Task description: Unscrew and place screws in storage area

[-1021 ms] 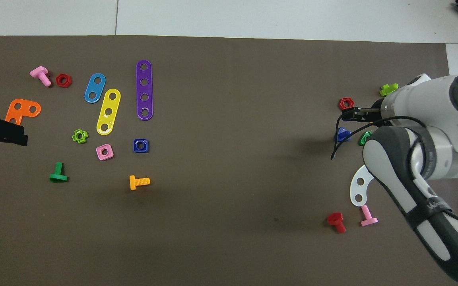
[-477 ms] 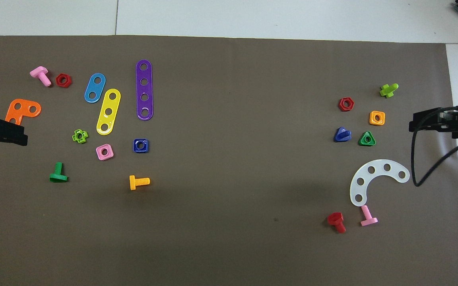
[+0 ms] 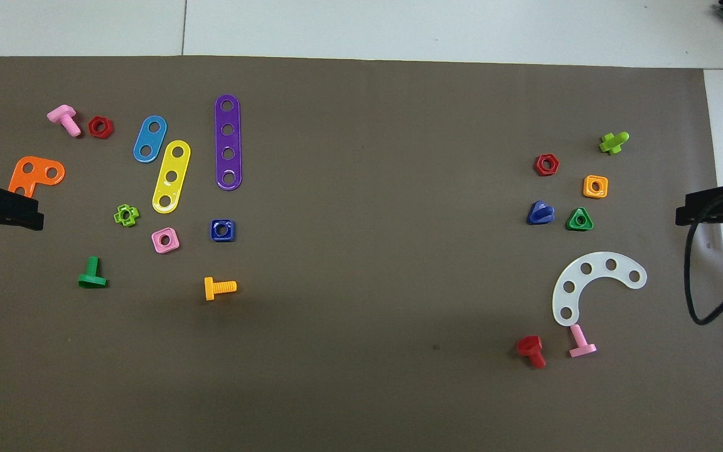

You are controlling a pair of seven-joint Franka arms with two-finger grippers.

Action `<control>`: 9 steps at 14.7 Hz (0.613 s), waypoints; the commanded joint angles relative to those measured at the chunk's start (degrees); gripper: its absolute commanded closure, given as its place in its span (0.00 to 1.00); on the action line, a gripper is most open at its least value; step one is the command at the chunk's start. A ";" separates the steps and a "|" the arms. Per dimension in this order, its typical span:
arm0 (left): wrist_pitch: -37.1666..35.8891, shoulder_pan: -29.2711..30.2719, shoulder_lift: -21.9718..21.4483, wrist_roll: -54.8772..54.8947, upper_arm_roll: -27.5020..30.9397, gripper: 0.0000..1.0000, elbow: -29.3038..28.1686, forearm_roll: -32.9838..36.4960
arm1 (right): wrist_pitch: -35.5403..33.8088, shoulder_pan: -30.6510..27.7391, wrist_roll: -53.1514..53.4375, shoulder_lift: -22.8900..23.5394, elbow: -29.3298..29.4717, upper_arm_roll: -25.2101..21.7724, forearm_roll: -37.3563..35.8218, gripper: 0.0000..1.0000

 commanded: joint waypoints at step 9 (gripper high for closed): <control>0.75 0.51 -1.69 0.24 -0.25 0.00 -1.96 -0.06 | -2.17 0.36 -1.67 0.83 -0.02 1.09 -2.39 0.00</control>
